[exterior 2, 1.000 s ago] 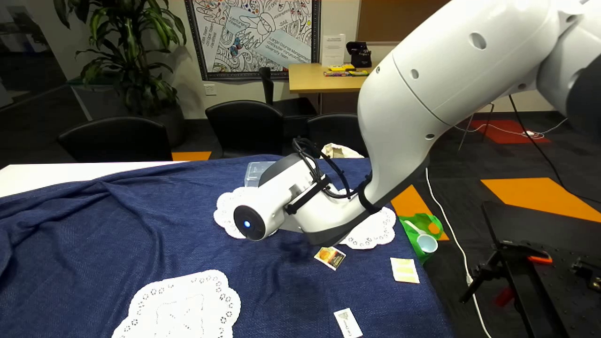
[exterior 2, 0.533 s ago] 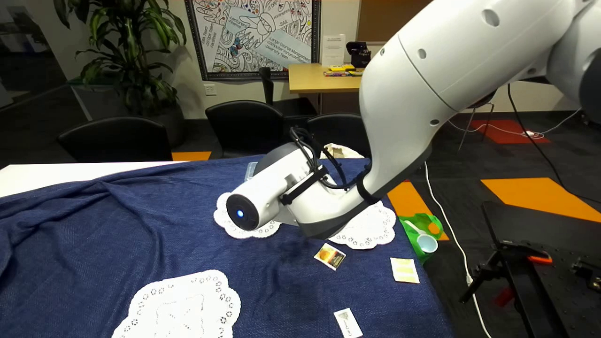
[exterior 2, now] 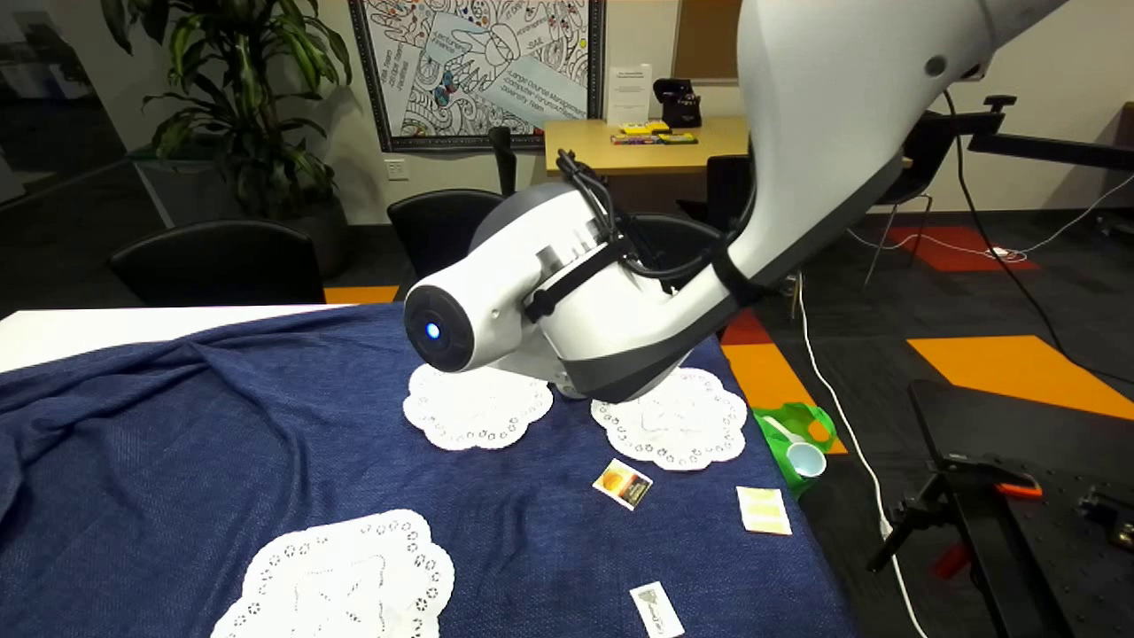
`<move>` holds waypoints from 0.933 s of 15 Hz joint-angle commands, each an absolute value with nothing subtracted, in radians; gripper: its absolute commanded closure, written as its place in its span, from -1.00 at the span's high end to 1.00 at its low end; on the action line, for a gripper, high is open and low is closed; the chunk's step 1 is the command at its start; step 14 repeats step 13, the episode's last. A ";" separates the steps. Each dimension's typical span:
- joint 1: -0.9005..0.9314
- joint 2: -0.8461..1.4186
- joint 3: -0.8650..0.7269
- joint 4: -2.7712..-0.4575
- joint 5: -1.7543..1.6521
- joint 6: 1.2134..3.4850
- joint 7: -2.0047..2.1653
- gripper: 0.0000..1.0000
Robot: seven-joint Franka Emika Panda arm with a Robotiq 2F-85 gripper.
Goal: Take the marker from the table and put in the white cup
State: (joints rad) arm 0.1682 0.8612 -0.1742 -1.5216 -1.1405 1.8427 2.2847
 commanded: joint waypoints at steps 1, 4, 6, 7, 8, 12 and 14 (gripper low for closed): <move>0.172 0.663 -0.126 -1.716 -1.154 1.805 2.318 1.00; 0.166 0.563 -0.091 -1.800 -1.158 1.791 2.325 1.00; 0.161 0.515 -0.071 -1.837 -1.155 1.782 2.325 1.00; 0.160 0.496 -0.061 -1.848 -1.154 1.780 2.327 1.00; 0.144 0.571 -0.058 -1.768 -1.152 1.784 2.288 1.00; 0.140 0.567 -0.048 -1.775 -1.151 1.785 2.287 1.00; 0.138 0.571 -0.048 -1.775 -1.151 1.785 2.287 1.00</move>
